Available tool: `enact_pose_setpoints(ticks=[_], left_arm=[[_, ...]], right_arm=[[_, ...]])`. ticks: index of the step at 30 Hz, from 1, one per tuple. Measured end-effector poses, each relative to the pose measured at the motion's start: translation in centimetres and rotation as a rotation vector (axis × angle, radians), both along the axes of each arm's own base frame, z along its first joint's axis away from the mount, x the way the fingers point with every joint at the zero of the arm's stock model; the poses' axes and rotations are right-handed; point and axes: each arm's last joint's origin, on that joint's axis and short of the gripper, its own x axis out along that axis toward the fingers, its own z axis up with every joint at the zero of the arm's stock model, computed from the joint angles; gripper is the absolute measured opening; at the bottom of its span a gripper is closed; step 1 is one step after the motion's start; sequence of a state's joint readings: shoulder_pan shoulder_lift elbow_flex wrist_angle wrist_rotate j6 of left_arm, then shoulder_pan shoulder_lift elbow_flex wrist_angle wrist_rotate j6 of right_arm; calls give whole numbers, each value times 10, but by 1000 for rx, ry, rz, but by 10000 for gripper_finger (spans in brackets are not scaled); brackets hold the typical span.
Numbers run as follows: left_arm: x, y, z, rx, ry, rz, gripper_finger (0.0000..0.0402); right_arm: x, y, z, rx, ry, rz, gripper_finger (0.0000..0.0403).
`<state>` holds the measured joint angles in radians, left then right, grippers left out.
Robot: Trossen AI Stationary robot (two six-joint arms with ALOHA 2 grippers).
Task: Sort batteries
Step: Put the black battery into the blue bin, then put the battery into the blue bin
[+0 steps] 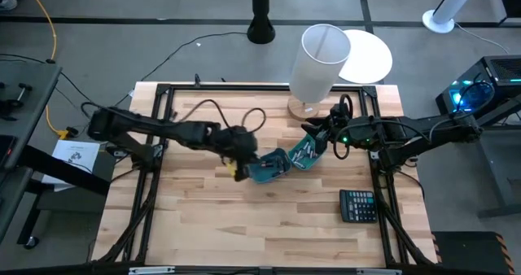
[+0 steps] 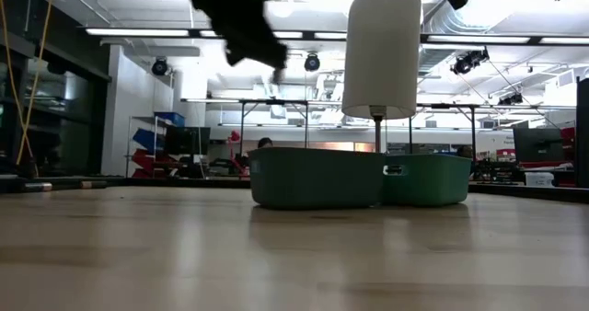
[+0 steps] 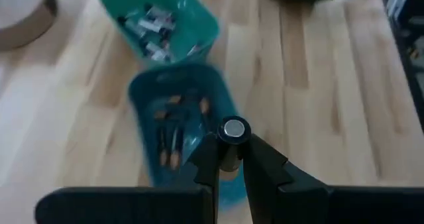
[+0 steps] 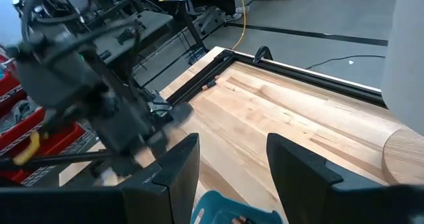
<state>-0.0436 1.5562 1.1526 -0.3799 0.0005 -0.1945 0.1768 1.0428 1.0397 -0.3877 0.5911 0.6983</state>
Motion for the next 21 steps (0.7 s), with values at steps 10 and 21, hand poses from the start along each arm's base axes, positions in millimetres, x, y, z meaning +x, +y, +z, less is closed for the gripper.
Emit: enact_pose_setpoints(ticks=[10,21], left_arm=[[5,5,-36,11,215,68,189],[-124,84,-46,-10,710,945,228]], right_arm=[[0,0,0,-8,9,2,172],[-1,-1,-2,-47,43,10,172]])
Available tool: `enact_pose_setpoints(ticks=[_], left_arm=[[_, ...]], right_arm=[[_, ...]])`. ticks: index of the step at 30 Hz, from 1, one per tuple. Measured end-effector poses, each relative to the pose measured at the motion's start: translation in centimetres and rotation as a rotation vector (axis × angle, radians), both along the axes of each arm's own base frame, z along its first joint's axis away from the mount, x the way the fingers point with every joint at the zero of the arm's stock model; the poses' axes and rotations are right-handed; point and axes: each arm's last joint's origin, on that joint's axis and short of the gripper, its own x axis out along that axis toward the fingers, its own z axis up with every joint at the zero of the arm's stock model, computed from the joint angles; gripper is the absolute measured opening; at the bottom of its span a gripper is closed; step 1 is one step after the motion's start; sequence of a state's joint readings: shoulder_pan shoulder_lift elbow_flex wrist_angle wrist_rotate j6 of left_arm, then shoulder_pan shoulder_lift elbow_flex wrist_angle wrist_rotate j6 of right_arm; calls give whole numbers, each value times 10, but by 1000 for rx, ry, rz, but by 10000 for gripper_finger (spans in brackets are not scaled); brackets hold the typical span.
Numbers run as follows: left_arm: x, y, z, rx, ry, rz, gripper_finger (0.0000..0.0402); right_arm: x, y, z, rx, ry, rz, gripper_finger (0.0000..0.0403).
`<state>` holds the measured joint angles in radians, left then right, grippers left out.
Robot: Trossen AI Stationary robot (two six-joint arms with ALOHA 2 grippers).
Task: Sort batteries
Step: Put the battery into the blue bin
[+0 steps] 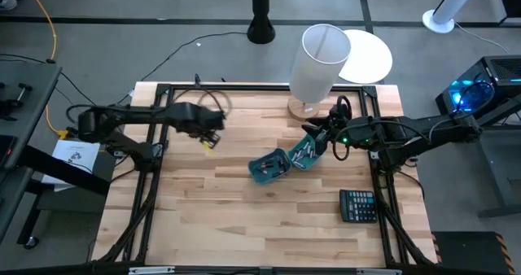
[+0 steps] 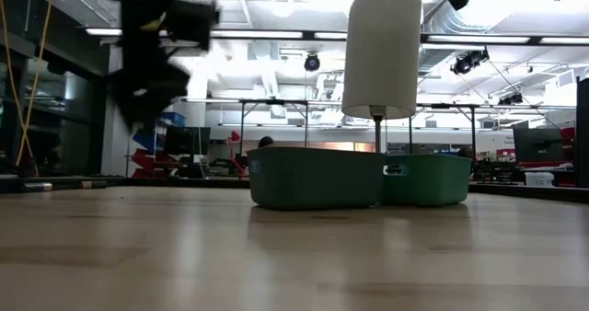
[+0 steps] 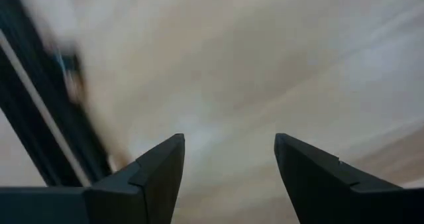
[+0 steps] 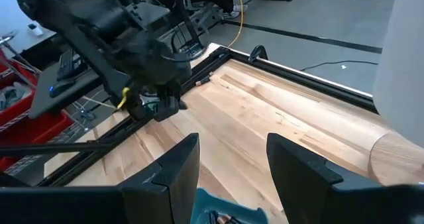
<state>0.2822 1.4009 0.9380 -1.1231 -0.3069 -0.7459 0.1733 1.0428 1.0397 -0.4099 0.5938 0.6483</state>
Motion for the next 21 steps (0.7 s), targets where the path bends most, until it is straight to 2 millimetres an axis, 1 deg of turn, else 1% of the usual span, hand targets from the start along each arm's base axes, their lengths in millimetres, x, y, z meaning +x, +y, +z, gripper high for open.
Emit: enact_pose_setpoints(ticks=[3,6,8,11,13,15,17,19,20,21], left_arm=[[-27,5,-23,-123,61,97,229],[-46,10,-40,-185,168,166,229],[-55,16,-47,-209,228,186,229],[-64,27,-53,-202,315,178,228],[-70,34,-56,-216,360,199,215],[-75,40,-59,-284,399,193,182],[-79,44,-62,-322,428,191,125],[-80,47,-65,-339,443,207,52],[-80,49,-66,-341,439,203,26],[-79,50,-68,-334,430,199,16]], right_arm=[[0,-1,0,-2,4,-5,172],[0,-3,-1,-15,15,-8,172],[0,-4,-1,-32,27,8,172],[1,-6,-1,-39,41,42,172],[1,-7,-2,-37,50,65,172],[1,-7,-2,-38,55,87,172],[1,-7,-2,-47,61,101,172],[1,-7,-2,-47,61,103,172],[1,-7,-2,-46,61,103,172],[1,-6,-2,-45,62,106,172]])
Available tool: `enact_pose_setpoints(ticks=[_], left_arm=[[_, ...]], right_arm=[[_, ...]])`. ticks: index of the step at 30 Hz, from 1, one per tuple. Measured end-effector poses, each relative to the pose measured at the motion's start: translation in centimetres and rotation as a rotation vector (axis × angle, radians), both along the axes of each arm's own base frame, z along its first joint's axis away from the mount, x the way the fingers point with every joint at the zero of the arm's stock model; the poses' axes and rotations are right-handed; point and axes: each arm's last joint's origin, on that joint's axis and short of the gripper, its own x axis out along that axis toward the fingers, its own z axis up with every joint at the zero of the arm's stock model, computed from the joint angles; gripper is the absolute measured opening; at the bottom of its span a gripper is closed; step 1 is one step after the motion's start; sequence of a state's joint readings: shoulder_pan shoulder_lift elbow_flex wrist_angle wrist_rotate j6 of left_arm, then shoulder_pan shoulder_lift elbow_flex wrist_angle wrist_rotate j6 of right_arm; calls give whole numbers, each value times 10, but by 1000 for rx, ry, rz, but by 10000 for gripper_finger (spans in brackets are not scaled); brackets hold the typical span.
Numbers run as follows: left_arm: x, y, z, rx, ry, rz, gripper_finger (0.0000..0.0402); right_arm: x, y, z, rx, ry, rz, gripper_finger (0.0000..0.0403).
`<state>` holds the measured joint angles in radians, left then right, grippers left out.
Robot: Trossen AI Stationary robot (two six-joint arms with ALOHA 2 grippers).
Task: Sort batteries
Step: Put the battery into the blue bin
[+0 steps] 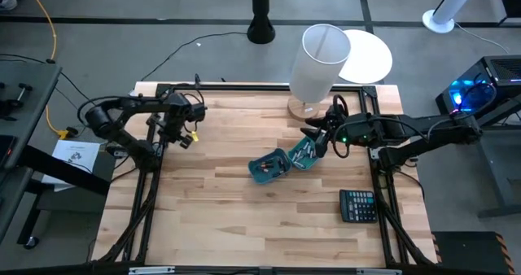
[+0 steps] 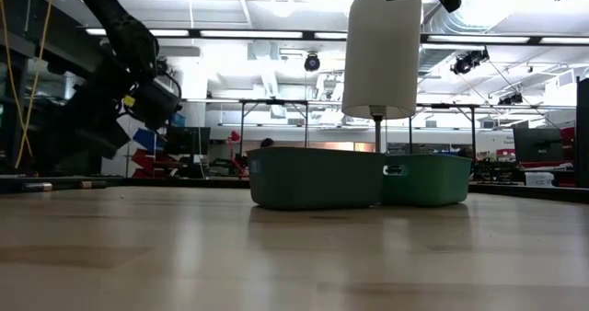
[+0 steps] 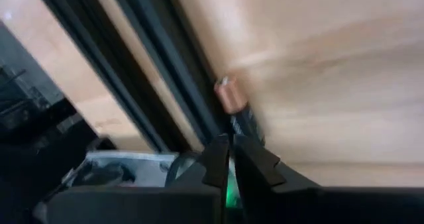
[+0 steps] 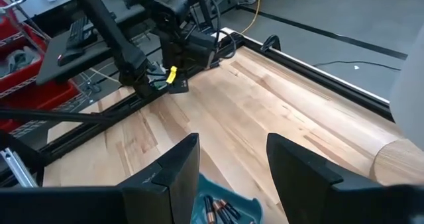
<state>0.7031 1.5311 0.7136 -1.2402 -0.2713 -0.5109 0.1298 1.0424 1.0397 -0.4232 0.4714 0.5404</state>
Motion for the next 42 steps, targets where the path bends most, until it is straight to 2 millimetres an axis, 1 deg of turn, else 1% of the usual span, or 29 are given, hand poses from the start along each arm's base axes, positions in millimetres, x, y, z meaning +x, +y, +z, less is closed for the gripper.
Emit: enact_pose_setpoints(ticks=[5,10,17,22,25,27,29,32,35,39,42], left_arm=[[1,4,-4,16,-10,-1,3],[0,8,-9,17,28,14,1],[0,12,-23,-48,76,57,0],[3,11,-29,-59,89,37,0],[11,13,-26,-53,66,16,0],[21,15,-19,-41,8,-13,0],[30,18,-9,-9,-32,-39,0],[38,20,8,27,-79,-69,0],[42,23,19,65,-111,-80,0],[45,25,22,89,-156,-111,0],[47,33,20,130,-215,-77,6]], right_arm=[[0,0,-1,-4,18,15,172],[-1,0,-3,-7,39,16,172],[-1,0,-3,-5,40,15,172],[-1,0,-3,2,37,12,172],[-1,0,-3,1,37,12,172],[-1,0,-3,1,37,12,172],[-1,0,-3,-2,37,6,172],[-1,0,-3,-5,36,-1,172],[-1,0,-3,-5,36,-2,172],[-1,0,-3,1,33,-5,172],[-1,0,-3,17,26,-14,172]])
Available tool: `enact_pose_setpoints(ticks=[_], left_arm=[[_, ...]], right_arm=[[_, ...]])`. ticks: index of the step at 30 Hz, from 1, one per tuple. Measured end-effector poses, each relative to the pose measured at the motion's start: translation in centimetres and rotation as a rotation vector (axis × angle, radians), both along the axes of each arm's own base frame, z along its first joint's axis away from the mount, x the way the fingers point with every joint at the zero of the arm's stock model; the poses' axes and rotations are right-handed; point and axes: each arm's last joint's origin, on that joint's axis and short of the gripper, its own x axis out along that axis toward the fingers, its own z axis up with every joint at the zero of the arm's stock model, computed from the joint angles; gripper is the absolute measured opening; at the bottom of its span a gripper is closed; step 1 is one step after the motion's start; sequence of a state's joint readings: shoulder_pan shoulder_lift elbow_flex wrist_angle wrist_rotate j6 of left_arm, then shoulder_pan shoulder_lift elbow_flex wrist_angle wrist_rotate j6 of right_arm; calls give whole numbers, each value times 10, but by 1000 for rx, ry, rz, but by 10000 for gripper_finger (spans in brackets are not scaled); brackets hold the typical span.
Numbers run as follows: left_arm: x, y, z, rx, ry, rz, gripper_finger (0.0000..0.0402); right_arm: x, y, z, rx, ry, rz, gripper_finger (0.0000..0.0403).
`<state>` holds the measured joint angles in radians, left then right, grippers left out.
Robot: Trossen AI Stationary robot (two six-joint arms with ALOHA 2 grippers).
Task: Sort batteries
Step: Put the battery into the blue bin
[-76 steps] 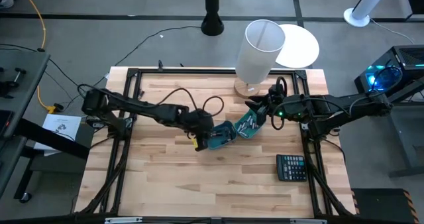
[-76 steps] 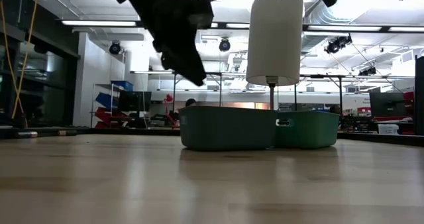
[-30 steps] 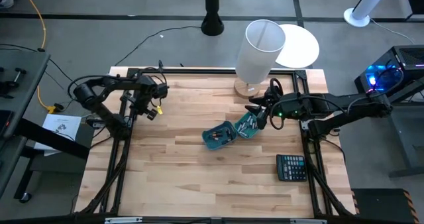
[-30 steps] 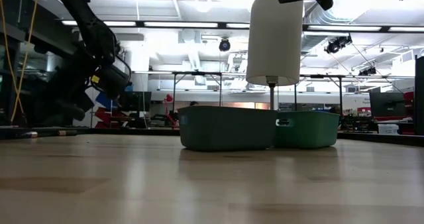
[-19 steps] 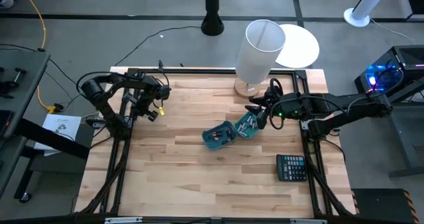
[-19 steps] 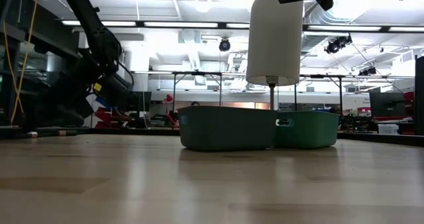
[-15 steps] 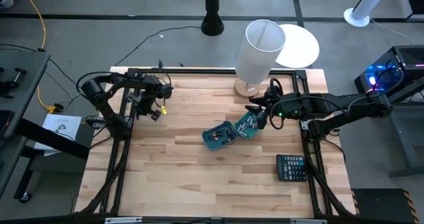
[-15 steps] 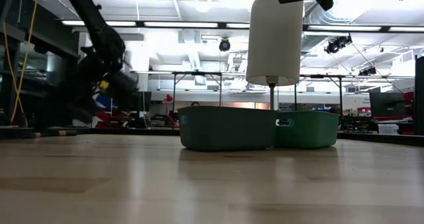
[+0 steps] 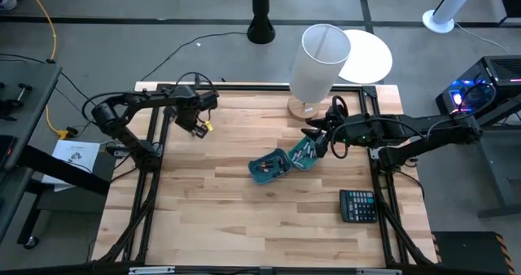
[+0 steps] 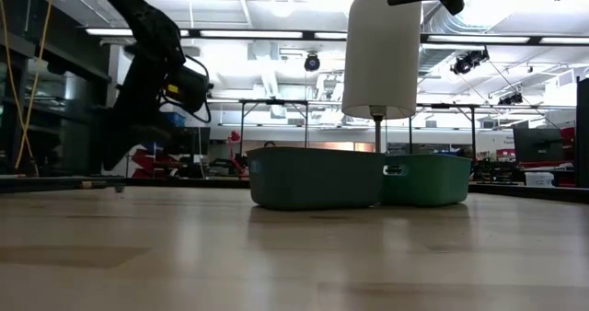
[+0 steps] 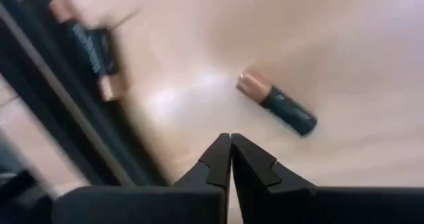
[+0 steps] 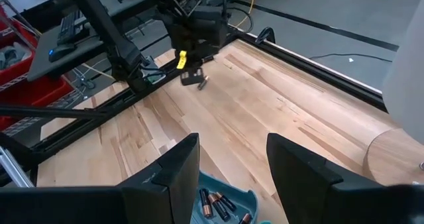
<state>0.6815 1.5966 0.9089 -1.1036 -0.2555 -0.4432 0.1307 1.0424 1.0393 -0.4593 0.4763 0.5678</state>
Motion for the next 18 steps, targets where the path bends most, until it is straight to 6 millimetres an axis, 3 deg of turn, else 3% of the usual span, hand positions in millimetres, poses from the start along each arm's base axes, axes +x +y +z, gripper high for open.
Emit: enact_pose_setpoints(ticks=[8,18], left_arm=[[20,27,-2,164,-376,343,70],[33,39,-8,268,-528,663,148]], right_arm=[[0,0,0,16,-7,-8,172],[0,0,0,24,-12,-24,172]])
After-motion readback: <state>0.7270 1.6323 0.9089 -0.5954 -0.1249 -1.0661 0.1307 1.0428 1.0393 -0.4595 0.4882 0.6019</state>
